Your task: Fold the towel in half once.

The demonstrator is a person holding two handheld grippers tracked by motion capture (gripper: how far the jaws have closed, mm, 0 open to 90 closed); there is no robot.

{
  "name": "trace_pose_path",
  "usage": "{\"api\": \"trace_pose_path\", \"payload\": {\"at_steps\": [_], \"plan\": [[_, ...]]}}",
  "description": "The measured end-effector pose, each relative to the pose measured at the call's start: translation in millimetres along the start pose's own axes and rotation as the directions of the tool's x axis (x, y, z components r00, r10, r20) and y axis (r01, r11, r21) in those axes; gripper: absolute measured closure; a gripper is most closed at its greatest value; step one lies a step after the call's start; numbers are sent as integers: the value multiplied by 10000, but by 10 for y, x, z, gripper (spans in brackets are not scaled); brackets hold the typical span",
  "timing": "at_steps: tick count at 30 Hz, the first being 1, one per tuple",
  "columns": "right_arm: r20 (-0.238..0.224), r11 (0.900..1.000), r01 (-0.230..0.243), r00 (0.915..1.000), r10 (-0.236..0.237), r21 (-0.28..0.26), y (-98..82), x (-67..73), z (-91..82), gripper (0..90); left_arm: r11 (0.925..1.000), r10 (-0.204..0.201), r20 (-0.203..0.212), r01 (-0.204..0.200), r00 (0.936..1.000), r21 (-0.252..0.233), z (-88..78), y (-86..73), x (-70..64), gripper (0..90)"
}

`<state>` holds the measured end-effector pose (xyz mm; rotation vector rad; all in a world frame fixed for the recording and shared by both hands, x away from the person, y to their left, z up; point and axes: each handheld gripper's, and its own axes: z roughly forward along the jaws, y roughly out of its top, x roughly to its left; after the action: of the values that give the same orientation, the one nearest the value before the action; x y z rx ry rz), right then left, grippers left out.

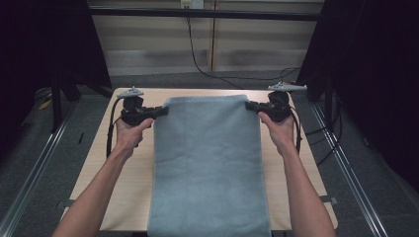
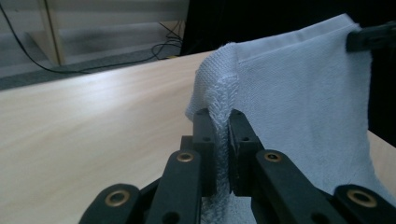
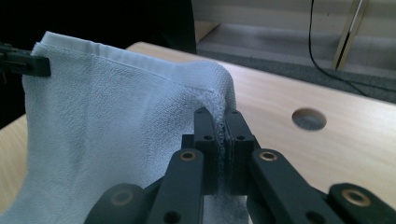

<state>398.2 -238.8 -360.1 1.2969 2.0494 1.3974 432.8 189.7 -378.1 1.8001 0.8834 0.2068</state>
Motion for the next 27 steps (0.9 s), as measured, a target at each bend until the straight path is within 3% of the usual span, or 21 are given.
{"api": "trace_pose_path", "payload": {"at_steps": [2,7,10,13,20,24,25,26,27], "plan": [[-38,9998,80,10000,-81,-179,112,-1,-45,862,9996,277,-182,-276,9994,61,-25,117,1,840],[-71,9978,286,9996,-290,-602,361,4,-146,863,9978,585,-172,-590,9981,-302,-112,425,-34,841],[63,9973,413,9991,-410,-603,485,2,-172,863,9955,777,-82,-781,9969,-543,-160,568,-104,842],[-150,9954,383,9991,-398,-879,576,2,-183,864,9914,1152,-74,-1154,9933,-609,-160,672,-207,844],[-45,9912,494,9987,-503,-1227,891,7,-287,865,9886,891,-274,-918,9956,-1190,-257,1018,-171,844],[77,9844,660,9978,-657,-1630,1159,51,-405,865,9803,821,-422,-884,9957,-1766,-377,1266,-179,844],[77,9844,660,9978,-657,-1630,1159,51,-405,865,9803,821,-422,-884,9957,-1766,-377,1266,-179,844],[8,9780,715,9973,-728,-1962,1262,92,-482,865,9737,797,-275,-837,9964,-2120,-455,1329,-198,844],[-119,9748,714,9971,-756,-2114,1287,112,-516,865,9725,903,-213,-928,9957,-2138,-485,1323,-220,844]]}}
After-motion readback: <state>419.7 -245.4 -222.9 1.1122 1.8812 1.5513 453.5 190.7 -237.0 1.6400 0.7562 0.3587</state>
